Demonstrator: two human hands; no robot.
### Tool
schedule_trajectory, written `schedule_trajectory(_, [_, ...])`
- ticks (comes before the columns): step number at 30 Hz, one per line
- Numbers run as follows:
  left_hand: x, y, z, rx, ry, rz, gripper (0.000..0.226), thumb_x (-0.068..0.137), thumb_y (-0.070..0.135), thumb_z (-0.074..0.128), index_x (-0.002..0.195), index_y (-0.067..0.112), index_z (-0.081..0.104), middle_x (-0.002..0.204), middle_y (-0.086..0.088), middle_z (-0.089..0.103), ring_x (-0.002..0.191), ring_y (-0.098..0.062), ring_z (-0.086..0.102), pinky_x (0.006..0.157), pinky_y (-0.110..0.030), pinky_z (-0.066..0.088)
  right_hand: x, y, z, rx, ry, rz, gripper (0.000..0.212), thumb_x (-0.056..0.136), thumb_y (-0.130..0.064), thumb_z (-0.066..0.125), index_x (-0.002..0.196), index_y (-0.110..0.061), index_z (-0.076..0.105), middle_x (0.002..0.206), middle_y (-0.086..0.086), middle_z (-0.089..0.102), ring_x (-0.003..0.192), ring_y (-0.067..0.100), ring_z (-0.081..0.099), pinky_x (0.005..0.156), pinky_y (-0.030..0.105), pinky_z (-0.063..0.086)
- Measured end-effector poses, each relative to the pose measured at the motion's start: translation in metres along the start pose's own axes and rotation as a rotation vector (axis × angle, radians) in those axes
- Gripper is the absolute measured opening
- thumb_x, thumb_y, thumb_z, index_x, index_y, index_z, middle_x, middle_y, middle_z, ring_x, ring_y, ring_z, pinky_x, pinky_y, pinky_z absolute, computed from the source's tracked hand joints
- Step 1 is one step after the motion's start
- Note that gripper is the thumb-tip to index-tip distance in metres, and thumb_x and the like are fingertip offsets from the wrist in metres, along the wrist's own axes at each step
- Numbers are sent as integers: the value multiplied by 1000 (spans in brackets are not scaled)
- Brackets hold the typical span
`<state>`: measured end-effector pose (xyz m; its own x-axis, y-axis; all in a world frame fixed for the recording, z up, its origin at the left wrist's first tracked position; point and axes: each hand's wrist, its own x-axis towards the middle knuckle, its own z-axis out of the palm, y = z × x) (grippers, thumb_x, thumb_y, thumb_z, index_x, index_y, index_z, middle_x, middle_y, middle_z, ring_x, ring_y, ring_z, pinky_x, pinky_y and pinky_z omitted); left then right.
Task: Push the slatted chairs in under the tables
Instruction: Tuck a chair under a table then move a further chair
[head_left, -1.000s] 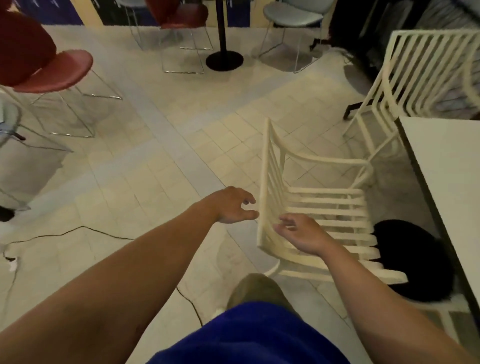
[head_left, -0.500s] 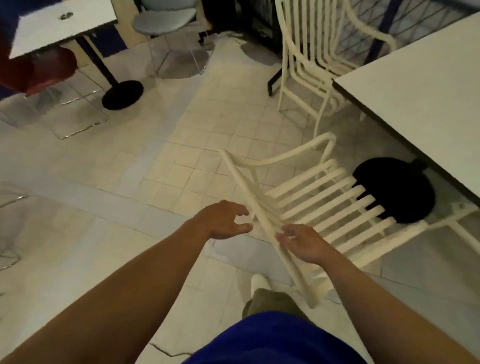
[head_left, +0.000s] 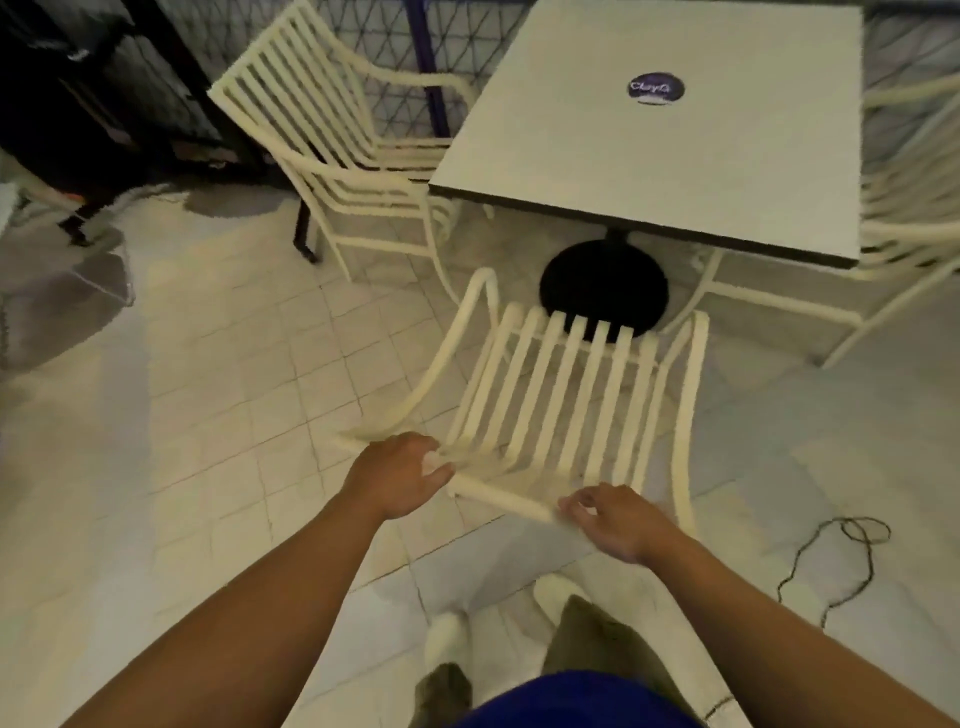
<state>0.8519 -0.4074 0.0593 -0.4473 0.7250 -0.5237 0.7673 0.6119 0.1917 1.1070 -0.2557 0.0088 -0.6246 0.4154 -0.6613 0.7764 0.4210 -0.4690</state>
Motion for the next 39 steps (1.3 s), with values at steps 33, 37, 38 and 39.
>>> schedule_trajectory(33, [103,-64,25,376,61,461,109,55,108,10,116,39,70,94,14,72,92,-10,67,78,-31,45,16,24,26,-321,400,105,108,59,-103,-2,116,-43,67,88,-14,71,81,5,65,76,30,55])
schedule_trajectory(37, [114,-58,18,356,64,460,113,51,107,7,116,41,70,92,15,71,89,-8,66,77,-29,47,24,25,14,-351,401,110,106,61,-102,-1,118,-43,67,91,-13,72,81,5,66,75,29,55])
schedule_trajectory(38, [117,-56,15,358,60,459,112,51,107,8,118,41,70,93,15,71,90,-8,66,77,-29,47,26,24,11,-357,405,108,105,63,-102,0,118,-43,67,90,-13,72,81,5,66,75,29,56])
schedule_trajectory(39, [121,-54,12,360,58,458,112,52,106,9,119,41,69,94,15,71,90,-8,66,78,-29,48,29,25,8,-359,410,110,104,63,-101,1,118,-43,67,89,-13,71,80,6,65,74,29,56])
